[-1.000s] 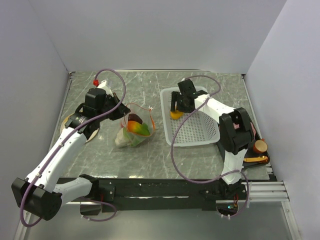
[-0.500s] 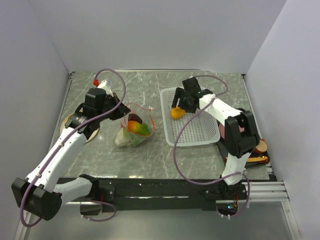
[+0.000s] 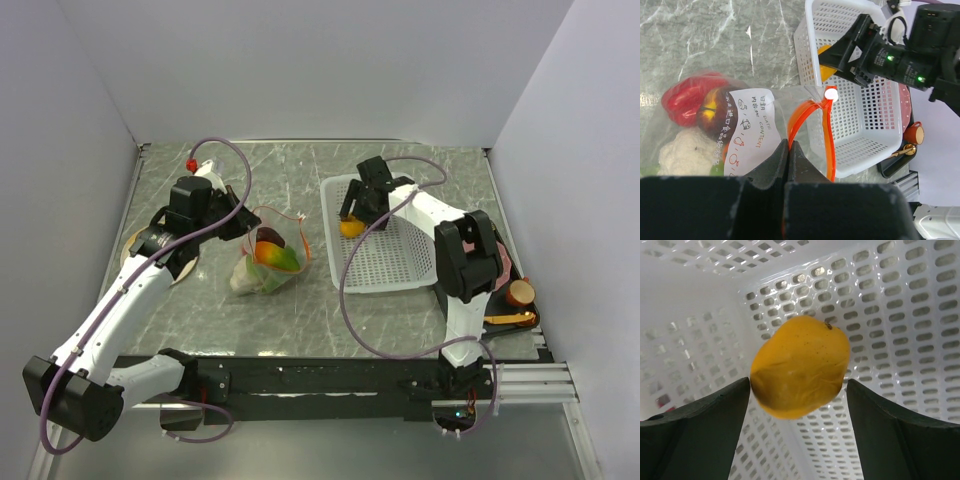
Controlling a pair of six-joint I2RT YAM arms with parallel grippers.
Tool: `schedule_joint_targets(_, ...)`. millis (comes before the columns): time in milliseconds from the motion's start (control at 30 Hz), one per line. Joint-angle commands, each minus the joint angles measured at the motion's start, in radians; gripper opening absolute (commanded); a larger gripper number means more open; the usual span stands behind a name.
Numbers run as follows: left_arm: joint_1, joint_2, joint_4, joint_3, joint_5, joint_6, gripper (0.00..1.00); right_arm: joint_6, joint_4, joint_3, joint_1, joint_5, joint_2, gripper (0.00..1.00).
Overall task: Place the food in the zip-top bag and seal the zipper
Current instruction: Pick up the fake fruit from the bin.
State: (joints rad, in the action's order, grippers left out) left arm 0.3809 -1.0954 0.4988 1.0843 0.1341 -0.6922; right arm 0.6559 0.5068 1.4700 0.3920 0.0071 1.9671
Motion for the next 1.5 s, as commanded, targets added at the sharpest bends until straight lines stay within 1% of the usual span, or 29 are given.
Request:
schedule_joint_targets(0,0.003,0.025,-0.029,0.019,-0.001,0.016,0.01,-0.076,0.029,0.059,-0.005,0.034,0.016,0.81)
schedule_joint_targets(33,0.003,0.025,-0.029,0.016,0.001,0.013,0.01,-0.091,0.026,0.059,-0.005,0.036,0.015,0.81)
schedule_joint_targets(100,0.003,0.026,-0.039,0.008,0.004,0.010,0.01,-0.128,0.019,0.052,-0.005,0.045,0.006,0.73)
schedule_joint_targets(200,0.003,0.020,-0.043,0.005,0.013,0.006,0.01,-0.166,0.009,0.030,-0.005,0.053,-0.017,0.67)
schedule_joint_targets(333,0.003,0.012,-0.045,0.011,0.018,0.011,0.01,-0.199,-0.025,-0.003,-0.005,0.022,-0.047,0.65)
schedule_joint_targets(433,0.003,0.008,-0.040,0.017,0.016,0.016,0.01,-0.205,-0.031,-0.016,-0.005,-0.001,-0.050,0.59)
schedule_joint_targets(467,0.003,0.008,-0.040,0.017,0.015,0.016,0.01,-0.210,-0.033,-0.019,-0.005,-0.004,-0.050,0.54)
schedule_joint_targets(500,0.003,0.009,-0.040,0.014,0.015,0.014,0.01,-0.210,-0.034,-0.020,-0.005,-0.002,-0.051,0.46)
schedule_joint_targets(533,0.003,0.012,-0.042,0.011,0.012,0.013,0.01,-0.208,-0.037,-0.030,-0.005,-0.010,-0.054,0.43)
schedule_joint_targets(600,0.003,0.017,-0.042,0.005,0.012,0.010,0.01,-0.202,-0.043,-0.039,-0.005,-0.022,-0.071,0.31)
schedule_joint_targets(733,0.003,0.020,-0.037,0.002,0.010,0.010,0.01,-0.194,-0.062,-0.071,-0.005,-0.036,-0.120,0.31)
schedule_joint_targets(867,0.003,0.020,-0.029,0.006,0.004,0.013,0.01,-0.177,-0.088,-0.103,-0.005,-0.064,-0.216,0.31)
schedule_joint_targets(1067,0.003,0.015,-0.037,0.006,0.005,0.007,0.01,-0.177,-0.065,-0.135,0.027,-0.067,-0.353,0.31)
schedule_joint_targets(1300,0.003,-0.001,-0.039,0.017,0.007,0.010,0.01,-0.199,-0.100,-0.191,0.122,-0.139,-0.505,0.31)
schedule_joint_targets(1467,0.003,-0.009,-0.048,0.012,0.012,0.005,0.01,-0.191,-0.158,-0.208,0.227,-0.189,-0.579,0.31)
